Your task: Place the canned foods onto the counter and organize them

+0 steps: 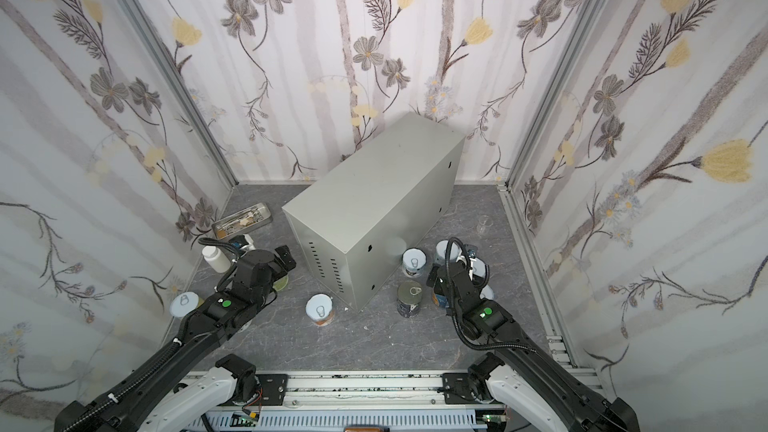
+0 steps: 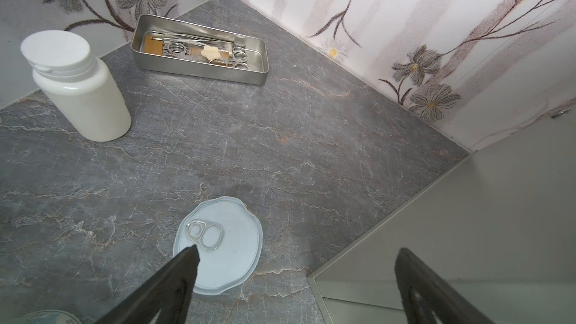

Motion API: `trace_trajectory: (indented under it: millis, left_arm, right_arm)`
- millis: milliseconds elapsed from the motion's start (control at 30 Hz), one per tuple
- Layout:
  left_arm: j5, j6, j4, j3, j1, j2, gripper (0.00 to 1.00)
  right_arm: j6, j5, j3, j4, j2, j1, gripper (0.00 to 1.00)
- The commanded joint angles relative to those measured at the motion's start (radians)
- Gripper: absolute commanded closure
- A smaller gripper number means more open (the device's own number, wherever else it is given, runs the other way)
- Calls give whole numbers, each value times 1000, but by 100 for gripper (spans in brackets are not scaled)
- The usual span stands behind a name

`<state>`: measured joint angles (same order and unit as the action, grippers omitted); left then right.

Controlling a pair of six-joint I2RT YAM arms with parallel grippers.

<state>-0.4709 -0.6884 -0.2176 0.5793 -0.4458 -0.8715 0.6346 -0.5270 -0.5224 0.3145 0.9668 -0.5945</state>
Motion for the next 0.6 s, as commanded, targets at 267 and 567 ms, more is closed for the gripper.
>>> trace_trajectory:
  millis: [267, 567]
  left_arm:
    - [12, 15, -21, -13, 2, -12, 0]
    - [17, 33, -20, -29, 2, -21, 0]
  right_arm:
    - [10, 21, 61, -59, 62, 0, 0]
    - [31, 28, 91, -128, 157, -1, 0]
